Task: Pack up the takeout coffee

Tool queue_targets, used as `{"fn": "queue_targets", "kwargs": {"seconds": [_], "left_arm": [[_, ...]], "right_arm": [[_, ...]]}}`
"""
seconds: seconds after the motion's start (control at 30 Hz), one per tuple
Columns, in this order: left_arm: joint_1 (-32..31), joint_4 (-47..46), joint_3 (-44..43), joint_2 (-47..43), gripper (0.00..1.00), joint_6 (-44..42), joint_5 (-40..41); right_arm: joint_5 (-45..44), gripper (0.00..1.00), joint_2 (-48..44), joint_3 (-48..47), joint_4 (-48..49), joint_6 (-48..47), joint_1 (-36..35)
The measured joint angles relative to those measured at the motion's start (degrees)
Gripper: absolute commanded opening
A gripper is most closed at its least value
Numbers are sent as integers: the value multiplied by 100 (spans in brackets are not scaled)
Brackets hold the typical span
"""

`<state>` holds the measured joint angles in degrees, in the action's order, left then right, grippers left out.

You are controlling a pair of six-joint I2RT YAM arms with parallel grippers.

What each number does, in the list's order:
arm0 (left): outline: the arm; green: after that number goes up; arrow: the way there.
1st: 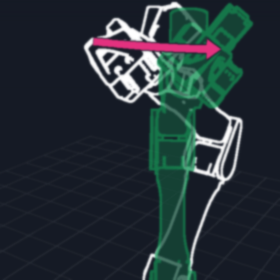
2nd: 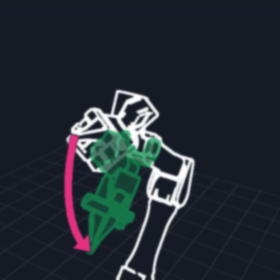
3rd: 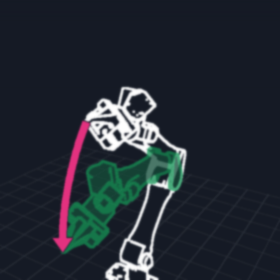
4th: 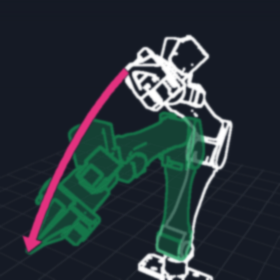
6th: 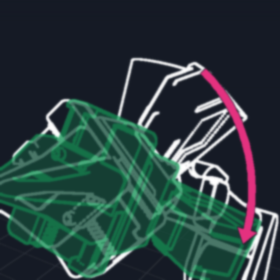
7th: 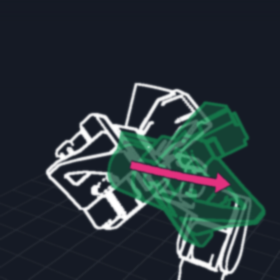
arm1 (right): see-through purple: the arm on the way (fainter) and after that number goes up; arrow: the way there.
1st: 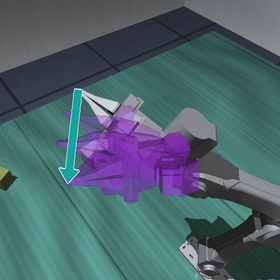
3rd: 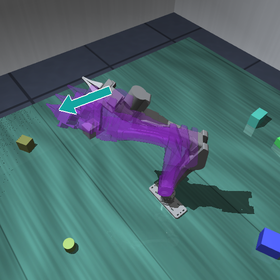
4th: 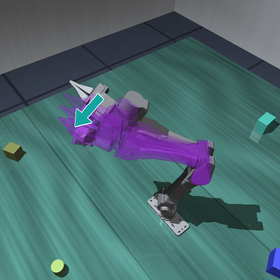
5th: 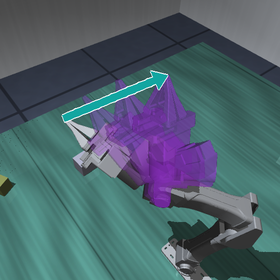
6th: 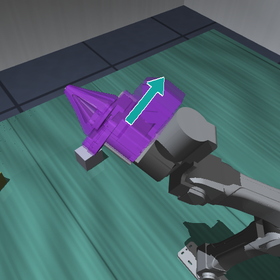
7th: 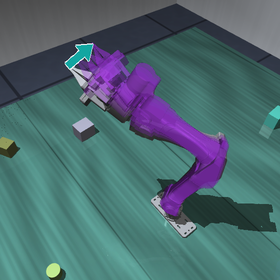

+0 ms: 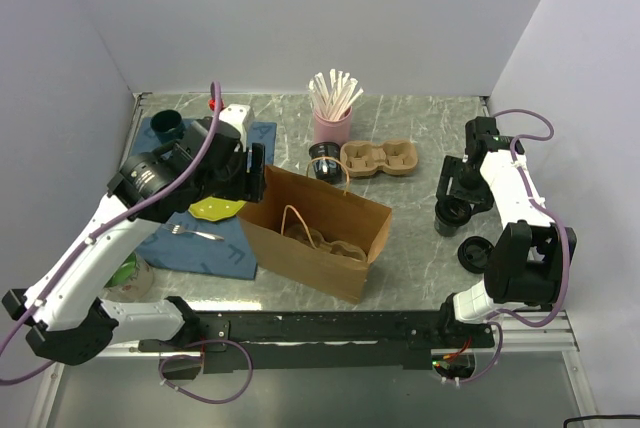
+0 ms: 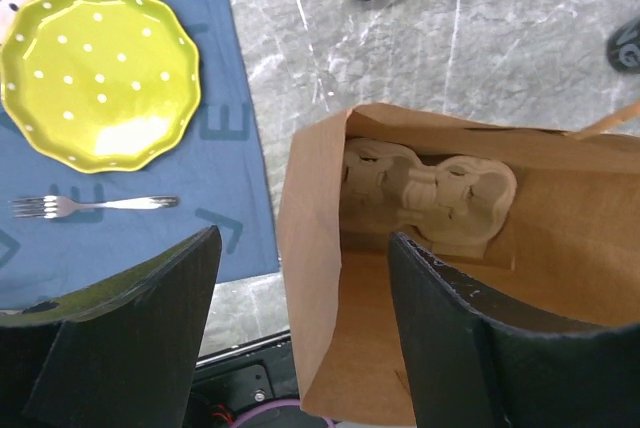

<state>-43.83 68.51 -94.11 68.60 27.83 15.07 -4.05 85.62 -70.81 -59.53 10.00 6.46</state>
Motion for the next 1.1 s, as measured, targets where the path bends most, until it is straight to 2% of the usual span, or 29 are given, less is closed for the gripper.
{"fn": "queue_targets", "kwargs": {"seconds": [0.37, 1.1], "left_arm": [[0, 37, -22, 105, 64, -146, 92], [0, 142, -22, 138, 67, -166, 68]], "right_arm": [[-7, 87, -9, -2, -15, -31, 0], [-87, 85, -48, -33, -181, -50, -11]]}}
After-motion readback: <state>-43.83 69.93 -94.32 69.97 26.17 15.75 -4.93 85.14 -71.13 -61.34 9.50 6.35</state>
